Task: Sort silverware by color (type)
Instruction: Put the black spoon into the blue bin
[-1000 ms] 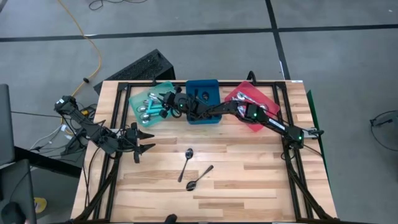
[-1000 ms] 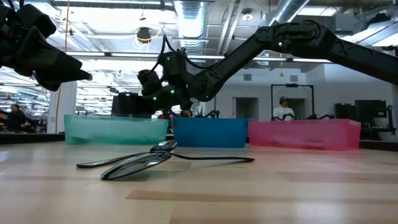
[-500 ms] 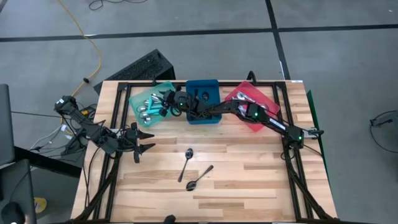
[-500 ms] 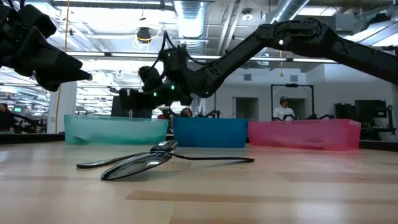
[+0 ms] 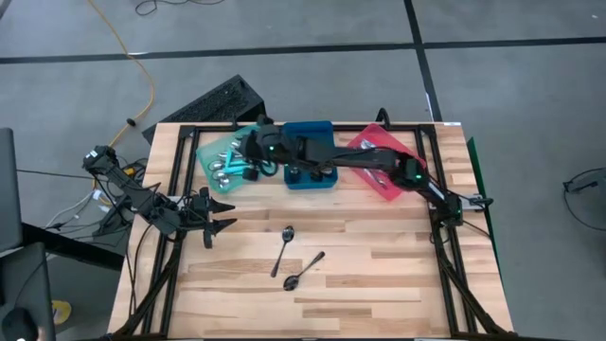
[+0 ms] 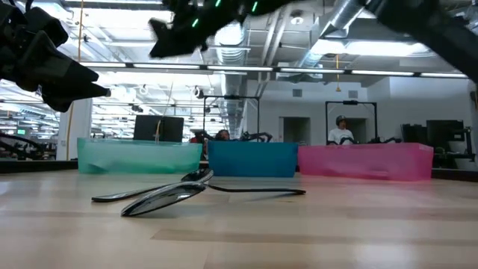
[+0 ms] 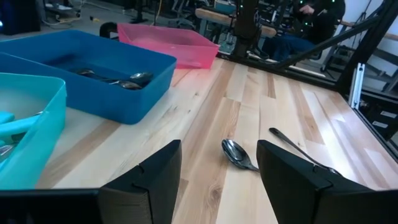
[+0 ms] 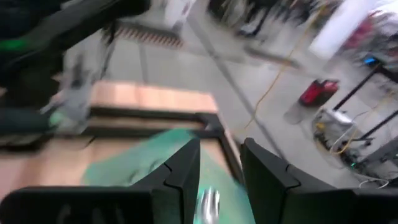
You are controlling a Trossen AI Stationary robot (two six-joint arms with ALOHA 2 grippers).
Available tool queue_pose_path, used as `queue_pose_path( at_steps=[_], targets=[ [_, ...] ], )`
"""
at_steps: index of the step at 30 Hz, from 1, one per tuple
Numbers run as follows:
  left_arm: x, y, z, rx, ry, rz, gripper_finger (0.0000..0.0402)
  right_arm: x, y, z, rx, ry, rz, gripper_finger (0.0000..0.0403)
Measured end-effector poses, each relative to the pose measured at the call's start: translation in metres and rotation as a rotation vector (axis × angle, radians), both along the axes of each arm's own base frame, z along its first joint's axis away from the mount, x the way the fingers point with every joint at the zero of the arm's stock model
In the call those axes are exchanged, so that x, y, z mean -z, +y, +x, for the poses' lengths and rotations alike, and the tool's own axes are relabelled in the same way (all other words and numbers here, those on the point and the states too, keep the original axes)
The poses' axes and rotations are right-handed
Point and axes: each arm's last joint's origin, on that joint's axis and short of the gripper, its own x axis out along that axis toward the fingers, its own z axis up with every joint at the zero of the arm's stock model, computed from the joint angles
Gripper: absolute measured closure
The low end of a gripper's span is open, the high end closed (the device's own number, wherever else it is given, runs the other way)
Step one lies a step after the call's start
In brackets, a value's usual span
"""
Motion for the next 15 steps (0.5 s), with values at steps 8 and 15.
queue_pose_path(
  at_steps=[8, 15],
  targets=[
    [0.000, 0.000, 0.000, 0.012, 0.003, -0.003, 0.0207, -0.091, 0.083, -0.091, -0.232, 0.322, -0.023, 0.0264],
    [0.000, 0.000, 0.000, 0.012, 0.003, -0.003, 0.0207, -0.146, 0.139, -0.175, -0.290, 0.357, 0.115, 0.0264]
  ],
)
